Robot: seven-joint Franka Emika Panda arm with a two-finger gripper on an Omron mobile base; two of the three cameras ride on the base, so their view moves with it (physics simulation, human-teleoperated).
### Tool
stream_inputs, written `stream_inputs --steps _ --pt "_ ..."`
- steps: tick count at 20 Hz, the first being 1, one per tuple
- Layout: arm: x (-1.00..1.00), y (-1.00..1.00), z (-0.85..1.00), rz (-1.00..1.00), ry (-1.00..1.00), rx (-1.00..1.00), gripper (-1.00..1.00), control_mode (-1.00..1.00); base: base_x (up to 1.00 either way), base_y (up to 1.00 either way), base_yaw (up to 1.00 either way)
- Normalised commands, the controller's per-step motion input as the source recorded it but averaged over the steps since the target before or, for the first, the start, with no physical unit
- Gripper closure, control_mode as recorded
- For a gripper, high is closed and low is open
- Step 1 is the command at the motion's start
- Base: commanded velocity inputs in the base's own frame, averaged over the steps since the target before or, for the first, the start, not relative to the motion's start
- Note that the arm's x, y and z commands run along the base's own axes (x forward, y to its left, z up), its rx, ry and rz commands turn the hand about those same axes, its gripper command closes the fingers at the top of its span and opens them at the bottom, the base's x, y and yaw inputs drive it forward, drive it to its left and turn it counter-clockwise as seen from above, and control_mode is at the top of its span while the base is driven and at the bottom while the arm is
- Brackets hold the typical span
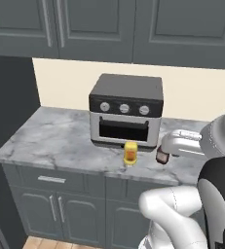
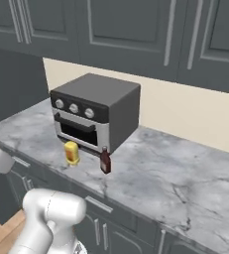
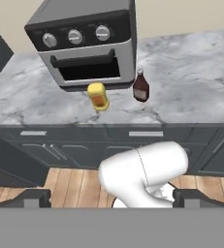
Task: Place the ketchup and mustard from the counter to the top shelf of the fridge. If the existing items in the fridge are on the top shelf, move them to other shelves.
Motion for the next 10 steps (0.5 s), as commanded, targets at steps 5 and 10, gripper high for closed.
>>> stream_inputs --steps 5,10 --pt "0.00 0.00 0.00 0.00 0.00 0.00 -1.00 1.00 0.05 -0.09 -0.16" --pt "0.00 0.00 0.00 0.00 0.00 0.00 -1.00 1.00 -0.02 -0.10 -0.13"
